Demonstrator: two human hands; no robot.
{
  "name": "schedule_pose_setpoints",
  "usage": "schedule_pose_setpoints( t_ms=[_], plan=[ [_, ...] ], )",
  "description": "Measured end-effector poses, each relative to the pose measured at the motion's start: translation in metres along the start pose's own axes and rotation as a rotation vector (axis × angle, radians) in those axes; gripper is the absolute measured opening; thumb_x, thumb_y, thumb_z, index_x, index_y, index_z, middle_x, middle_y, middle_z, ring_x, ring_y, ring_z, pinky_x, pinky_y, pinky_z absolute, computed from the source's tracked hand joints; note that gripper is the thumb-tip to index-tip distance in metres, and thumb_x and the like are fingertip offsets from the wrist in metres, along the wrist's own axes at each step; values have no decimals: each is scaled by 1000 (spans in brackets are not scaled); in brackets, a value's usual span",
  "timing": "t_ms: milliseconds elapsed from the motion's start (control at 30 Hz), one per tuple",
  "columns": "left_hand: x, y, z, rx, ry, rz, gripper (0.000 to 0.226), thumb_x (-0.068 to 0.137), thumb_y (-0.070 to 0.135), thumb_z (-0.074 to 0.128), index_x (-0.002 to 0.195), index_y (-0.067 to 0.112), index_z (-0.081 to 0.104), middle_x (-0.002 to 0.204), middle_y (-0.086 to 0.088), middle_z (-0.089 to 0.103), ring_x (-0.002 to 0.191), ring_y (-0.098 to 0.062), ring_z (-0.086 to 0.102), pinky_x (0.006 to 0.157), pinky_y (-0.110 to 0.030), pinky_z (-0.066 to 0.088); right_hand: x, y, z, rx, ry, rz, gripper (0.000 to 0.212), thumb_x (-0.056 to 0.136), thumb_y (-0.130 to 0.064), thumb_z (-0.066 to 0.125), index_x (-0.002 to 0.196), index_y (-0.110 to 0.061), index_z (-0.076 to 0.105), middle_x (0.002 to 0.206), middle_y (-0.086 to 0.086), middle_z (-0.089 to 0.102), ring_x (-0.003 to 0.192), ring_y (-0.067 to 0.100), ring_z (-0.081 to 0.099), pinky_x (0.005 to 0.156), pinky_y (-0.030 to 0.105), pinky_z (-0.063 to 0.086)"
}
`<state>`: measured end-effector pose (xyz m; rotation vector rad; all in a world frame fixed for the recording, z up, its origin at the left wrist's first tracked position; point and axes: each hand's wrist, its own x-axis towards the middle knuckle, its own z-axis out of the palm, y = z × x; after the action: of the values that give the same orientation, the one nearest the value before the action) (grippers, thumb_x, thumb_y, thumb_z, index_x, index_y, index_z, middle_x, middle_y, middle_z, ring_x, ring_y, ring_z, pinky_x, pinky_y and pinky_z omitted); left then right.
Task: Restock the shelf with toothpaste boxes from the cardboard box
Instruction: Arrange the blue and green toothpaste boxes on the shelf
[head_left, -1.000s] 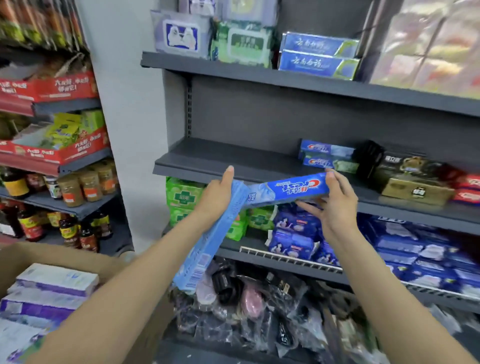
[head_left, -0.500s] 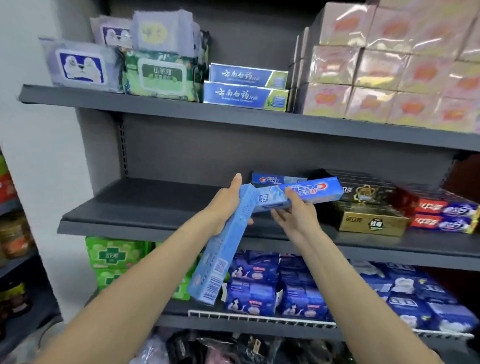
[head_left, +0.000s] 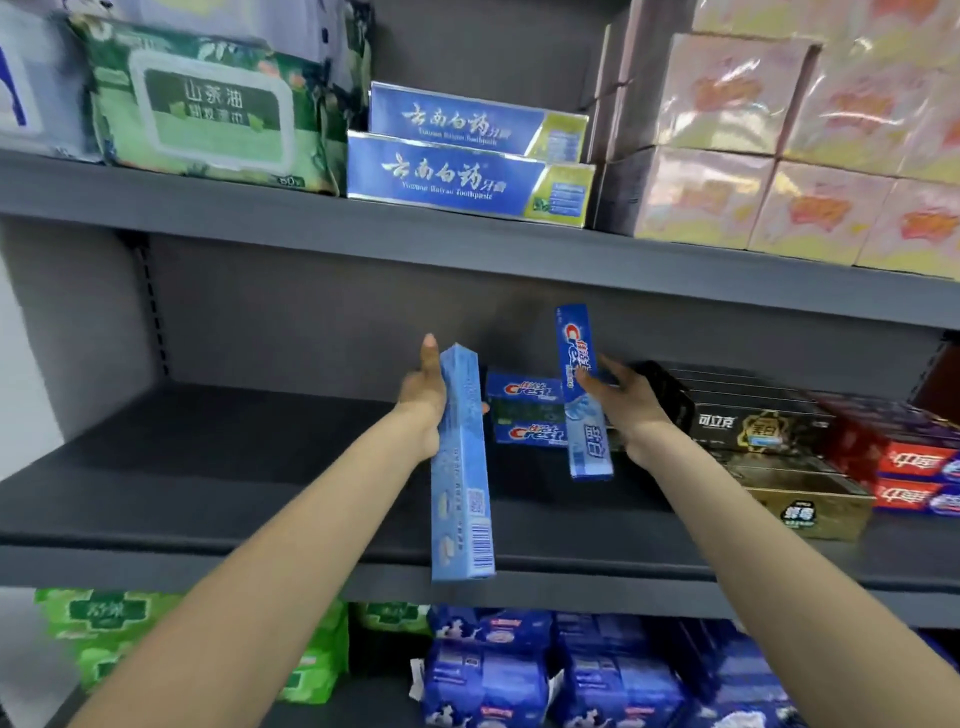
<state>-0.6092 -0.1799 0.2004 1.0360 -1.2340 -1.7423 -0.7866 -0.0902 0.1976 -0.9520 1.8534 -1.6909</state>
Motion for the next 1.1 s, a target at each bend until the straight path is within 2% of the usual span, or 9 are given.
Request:
schedule_pose_setpoints(
  t_ms=[100, 167, 300, 400, 567, 767, 967, 1033, 1100],
  plan=[
    [13, -3, 5, 2, -27, 3, 54, 93, 62, 28, 81, 17, 55, 48, -6, 64, 50, -19, 63, 54, -30, 52, 16, 6, 2, 75, -53, 38, 27, 91, -19, 60, 115, -8, 56, 85, 4, 65, 67, 14, 62, 57, 28, 50],
    [21, -2, 8, -5, -38, 6, 56, 93, 62, 27, 84, 15, 56, 52, -7, 65, 50, -18, 63, 49, -27, 51, 28, 10, 2, -16, -86, -53, 30, 90, -15, 61, 118, -6, 59, 93, 6, 67, 68, 9, 64, 58, 21, 52],
    [34, 4, 10, -88, 4, -8, 57, 94, 61, 27, 84, 12, 55, 45, -6, 63, 39, -16, 62, 38, -24, 49, 65, 10, -5, -572, -142, -298, 50, 87, -18, 66, 135, -16, 51, 128, -2, 56, 117, 10, 51, 92, 16, 37],
    [40, 7, 12, -131, 46, -14, 54, 94, 60, 26, 86, 15, 54, 61, -10, 65, 51, -21, 64, 42, -27, 51, 86, 14, -7, -927, -184, -377, 53, 89, -21, 63, 139, -28, 44, 140, 7, 50, 130, 24, 45, 108, 32, 36],
    [40, 10, 14, -194, 75, -10, 54, 96, 58, 24, 81, 15, 52, 71, -12, 61, 60, -22, 61, 53, -33, 51, 107, 29, -2, -1204, -227, -382, 51, 95, -23, 52, 142, -38, 37, 139, 10, 45, 128, 32, 43, 107, 45, 35],
    [45, 12, 14, -279, 90, -15, 58, 96, 56, 27, 120, 10, 52, 76, -12, 62, 65, -21, 64, 55, -34, 52, 107, 42, 12, -1377, -118, -481, 48, 97, -26, 46, 142, -40, 35, 137, 0, 39, 133, 22, 31, 107, 42, 28],
    [47, 9, 11, -328, 91, -29, 61, 96, 56, 27, 126, 9, 51, 78, -13, 62, 71, -22, 65, 60, -37, 52, 100, 50, 24, -1463, -90, -418, 46, 96, -22, 48, 140, -34, 41, 133, 7, 39, 128, 26, 33, 104, 41, 35],
    [49, 9, 11, -370, 96, -35, 61, 96, 57, 28, 127, 10, 50, 78, -13, 62, 69, -23, 64, 61, -38, 52, 97, 47, 26, -1393, -126, -408, 48, 96, -25, 50, 142, -32, 40, 136, 7, 37, 130, 26, 30, 107, 41, 33],
    [51, 8, 12, -433, 99, -29, 61, 95, 57, 28, 128, 10, 49, 79, -13, 62, 67, -24, 63, 63, -40, 52, 83, 38, 31, -1075, -164, -434, 49, 95, -32, 52, 142, -26, 41, 136, 5, 40, 130, 22, 33, 108, 34, 30]
  ],
)
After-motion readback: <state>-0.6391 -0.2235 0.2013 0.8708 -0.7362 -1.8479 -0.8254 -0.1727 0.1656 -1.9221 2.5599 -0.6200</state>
